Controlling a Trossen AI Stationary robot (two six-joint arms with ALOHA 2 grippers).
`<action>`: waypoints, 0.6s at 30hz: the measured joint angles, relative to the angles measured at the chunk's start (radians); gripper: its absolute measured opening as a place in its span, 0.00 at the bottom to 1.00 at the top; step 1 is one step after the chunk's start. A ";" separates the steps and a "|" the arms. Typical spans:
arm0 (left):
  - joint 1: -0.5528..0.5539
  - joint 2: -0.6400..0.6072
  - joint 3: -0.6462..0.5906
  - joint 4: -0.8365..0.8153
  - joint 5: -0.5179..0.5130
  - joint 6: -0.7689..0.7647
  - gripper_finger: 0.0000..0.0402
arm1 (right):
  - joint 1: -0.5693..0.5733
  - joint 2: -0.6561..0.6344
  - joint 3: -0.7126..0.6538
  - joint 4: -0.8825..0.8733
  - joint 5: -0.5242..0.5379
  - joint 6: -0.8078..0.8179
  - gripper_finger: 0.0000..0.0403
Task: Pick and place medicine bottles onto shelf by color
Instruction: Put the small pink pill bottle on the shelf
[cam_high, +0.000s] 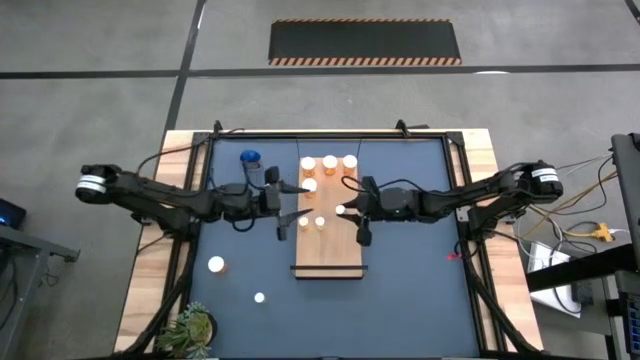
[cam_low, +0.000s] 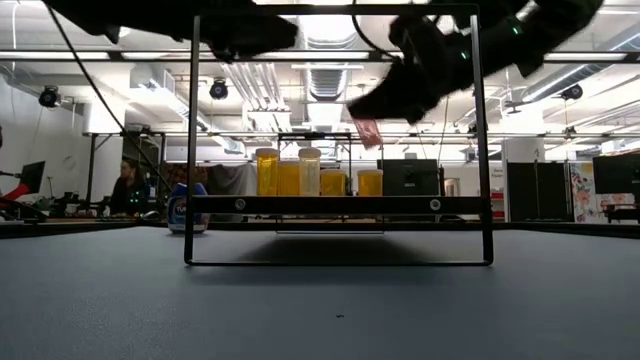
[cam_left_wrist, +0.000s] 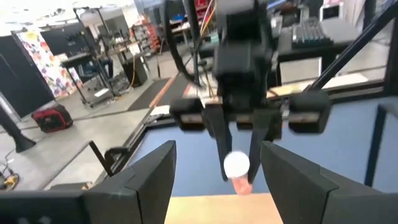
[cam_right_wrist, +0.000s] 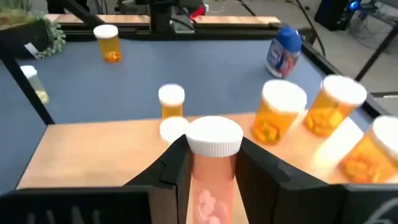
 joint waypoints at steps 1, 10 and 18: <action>-0.004 -0.015 -0.005 -0.001 0.000 0.000 0.54 | -0.002 0.000 -0.027 0.034 0.000 0.011 0.24; -0.011 -0.071 -0.011 0.003 0.000 0.008 0.54 | -0.019 0.093 -0.278 0.622 0.002 0.089 0.24; -0.011 -0.068 -0.011 0.015 0.000 0.034 0.54 | -0.010 0.354 -0.277 0.914 0.000 0.109 0.24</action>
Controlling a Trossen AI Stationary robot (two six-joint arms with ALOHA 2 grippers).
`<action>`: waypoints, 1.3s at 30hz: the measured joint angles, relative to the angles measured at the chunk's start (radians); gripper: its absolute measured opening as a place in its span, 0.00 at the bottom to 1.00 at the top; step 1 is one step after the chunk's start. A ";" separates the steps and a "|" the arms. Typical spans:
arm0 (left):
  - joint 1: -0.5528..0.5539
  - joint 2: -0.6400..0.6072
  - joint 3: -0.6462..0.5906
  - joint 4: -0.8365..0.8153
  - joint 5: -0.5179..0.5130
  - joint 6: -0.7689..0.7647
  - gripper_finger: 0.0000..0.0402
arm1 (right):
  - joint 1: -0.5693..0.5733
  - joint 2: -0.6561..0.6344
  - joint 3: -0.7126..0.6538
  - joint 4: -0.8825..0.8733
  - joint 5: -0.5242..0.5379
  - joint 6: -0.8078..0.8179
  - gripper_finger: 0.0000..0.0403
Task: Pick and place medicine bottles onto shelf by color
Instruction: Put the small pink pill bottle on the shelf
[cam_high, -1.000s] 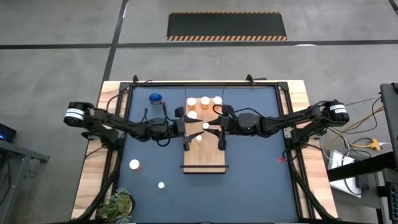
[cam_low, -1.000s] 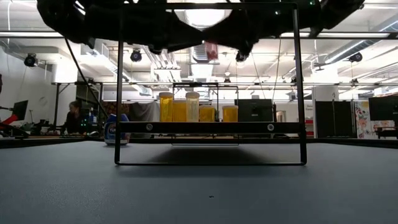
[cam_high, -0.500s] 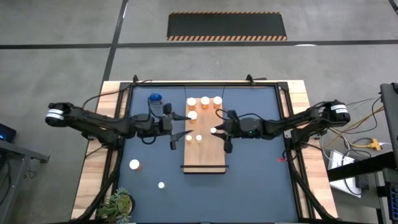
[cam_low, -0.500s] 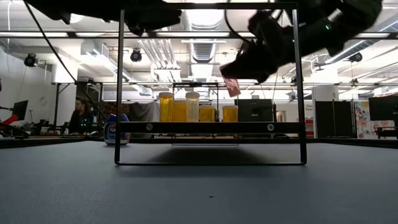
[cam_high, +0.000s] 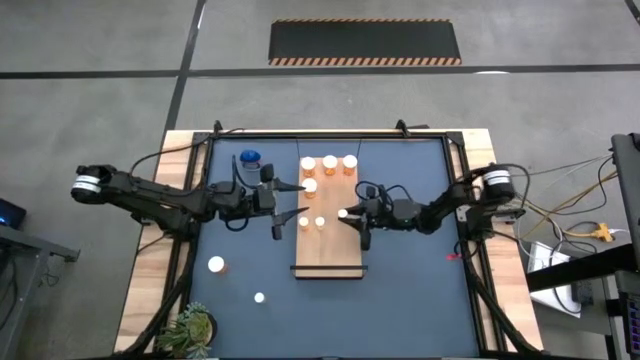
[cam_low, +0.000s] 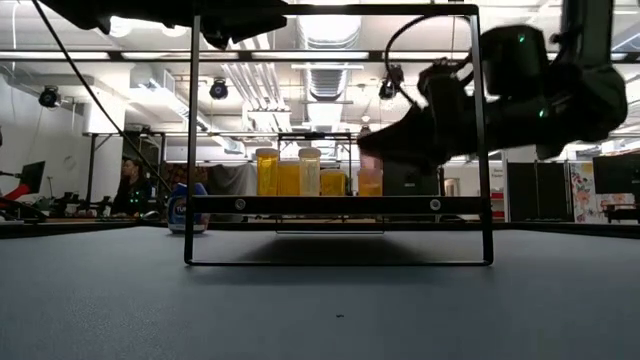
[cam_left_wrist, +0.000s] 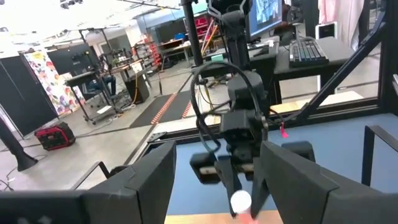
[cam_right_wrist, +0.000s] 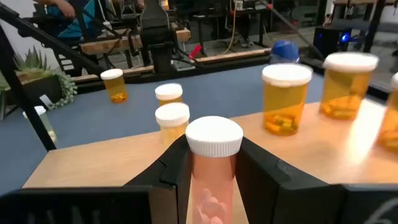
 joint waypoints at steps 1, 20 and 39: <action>0.000 0.000 0.000 -0.001 0.000 0.000 0.54 | 0.000 0.029 0.011 0.015 0.000 0.007 0.24; 0.000 0.000 0.000 -0.001 0.000 0.025 0.54 | 0.002 0.121 0.065 -0.004 -0.012 -0.004 0.35; 0.000 0.000 0.000 -0.001 0.000 0.026 0.54 | 0.002 0.053 0.065 -0.162 -0.035 0.040 0.46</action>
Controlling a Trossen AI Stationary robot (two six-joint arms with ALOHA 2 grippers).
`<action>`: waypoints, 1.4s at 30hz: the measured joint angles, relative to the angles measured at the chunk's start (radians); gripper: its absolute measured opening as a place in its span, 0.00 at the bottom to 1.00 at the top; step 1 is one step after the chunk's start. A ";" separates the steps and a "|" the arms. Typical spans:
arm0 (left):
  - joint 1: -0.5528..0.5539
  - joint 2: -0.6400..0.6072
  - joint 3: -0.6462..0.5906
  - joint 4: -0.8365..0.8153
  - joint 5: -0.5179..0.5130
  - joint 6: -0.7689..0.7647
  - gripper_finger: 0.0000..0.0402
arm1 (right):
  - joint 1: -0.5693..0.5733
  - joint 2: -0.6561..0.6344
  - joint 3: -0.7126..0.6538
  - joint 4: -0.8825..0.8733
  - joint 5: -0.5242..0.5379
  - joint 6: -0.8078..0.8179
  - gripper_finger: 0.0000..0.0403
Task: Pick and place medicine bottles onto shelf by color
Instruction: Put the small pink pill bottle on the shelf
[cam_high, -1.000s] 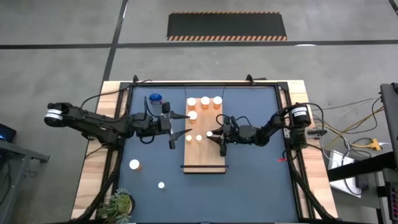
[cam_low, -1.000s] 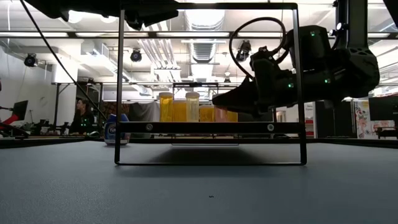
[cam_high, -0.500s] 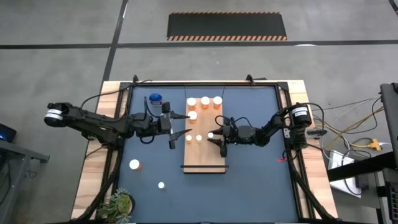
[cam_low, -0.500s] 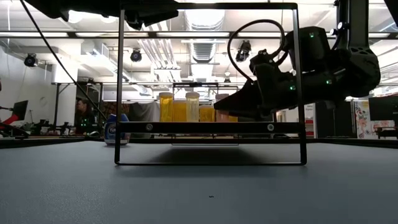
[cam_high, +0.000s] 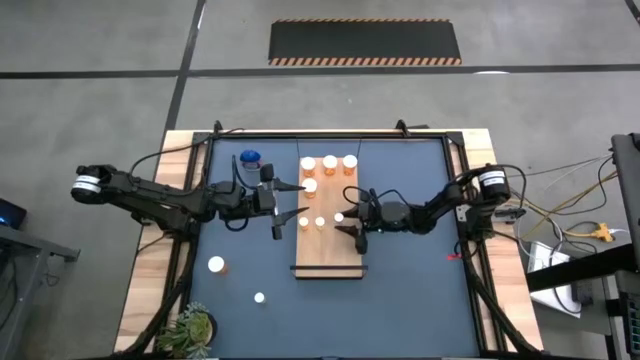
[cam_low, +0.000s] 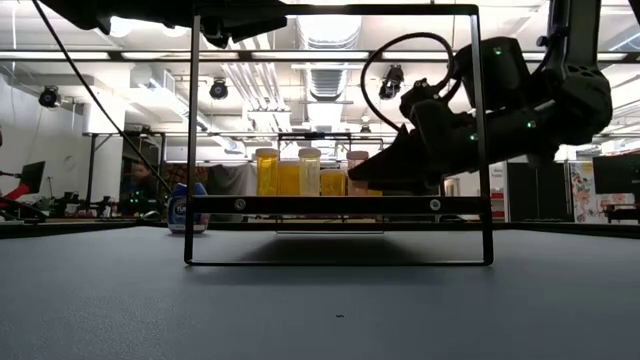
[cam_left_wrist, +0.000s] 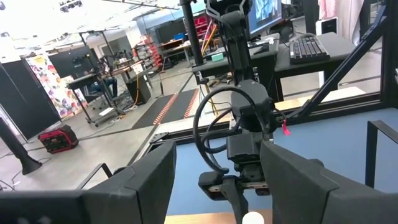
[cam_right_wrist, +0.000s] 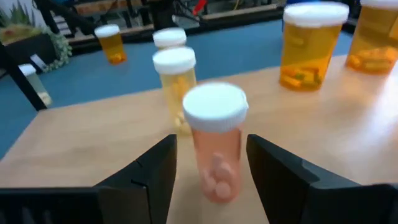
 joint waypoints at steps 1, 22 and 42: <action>0.000 0.000 0.000 0.000 0.000 0.000 0.54 | 0.000 -0.008 0.000 -0.023 0.000 0.004 0.45; 0.000 0.000 0.001 0.000 0.000 -0.002 0.54 | 0.000 -0.032 0.035 -0.109 -0.045 -0.064 0.40; 0.000 0.000 0.001 0.000 0.000 -0.004 0.54 | 0.002 -0.032 0.053 -0.208 -0.070 -0.038 0.36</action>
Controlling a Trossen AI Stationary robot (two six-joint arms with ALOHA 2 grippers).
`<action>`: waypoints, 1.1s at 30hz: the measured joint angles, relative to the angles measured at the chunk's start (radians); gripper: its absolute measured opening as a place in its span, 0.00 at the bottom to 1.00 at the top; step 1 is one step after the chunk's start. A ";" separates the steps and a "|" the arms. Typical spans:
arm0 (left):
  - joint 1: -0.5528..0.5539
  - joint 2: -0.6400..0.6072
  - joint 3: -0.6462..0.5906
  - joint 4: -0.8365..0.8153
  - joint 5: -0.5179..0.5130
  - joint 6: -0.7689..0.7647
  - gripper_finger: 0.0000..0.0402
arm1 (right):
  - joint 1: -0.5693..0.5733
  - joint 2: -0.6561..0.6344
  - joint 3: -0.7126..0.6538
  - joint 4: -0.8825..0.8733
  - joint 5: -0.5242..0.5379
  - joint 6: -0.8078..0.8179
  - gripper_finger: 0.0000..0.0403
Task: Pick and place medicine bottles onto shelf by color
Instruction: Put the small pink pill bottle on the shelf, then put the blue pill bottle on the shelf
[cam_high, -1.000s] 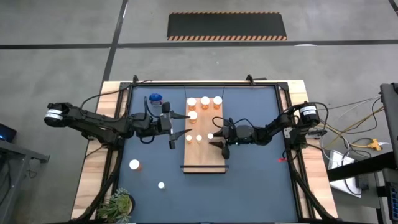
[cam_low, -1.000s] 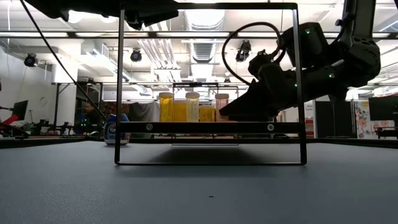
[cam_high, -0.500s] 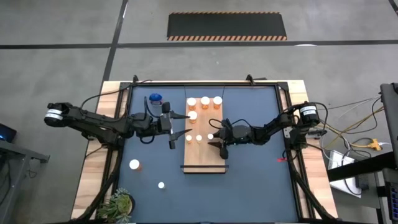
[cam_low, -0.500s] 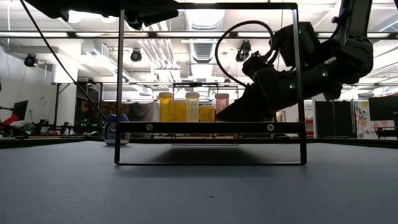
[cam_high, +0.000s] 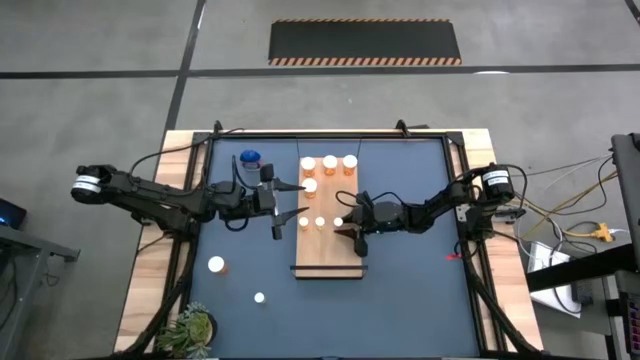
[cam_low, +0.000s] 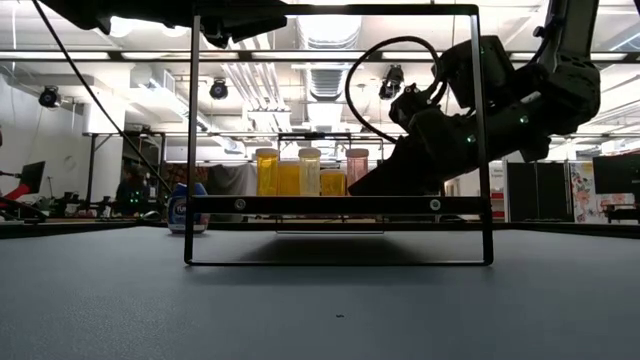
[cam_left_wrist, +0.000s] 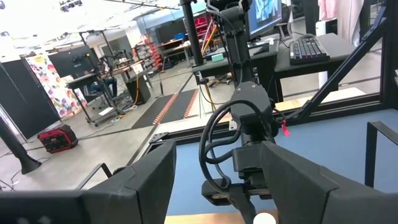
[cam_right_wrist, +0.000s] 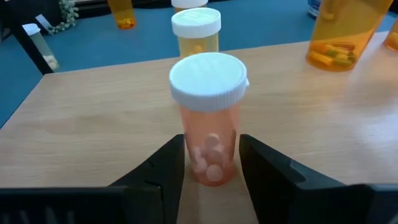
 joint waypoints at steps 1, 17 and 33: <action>0.000 0.000 0.000 0.000 0.000 0.000 0.54 | 0.000 0.000 0.000 0.000 0.001 0.000 0.36; 0.000 0.000 0.000 0.000 0.000 -0.007 0.54 | 0.000 -0.026 0.004 -0.034 0.000 -0.007 0.46; -0.064 -0.002 0.001 -0.044 0.001 -0.156 0.54 | 0.000 -0.366 0.004 -0.372 0.000 -0.025 0.47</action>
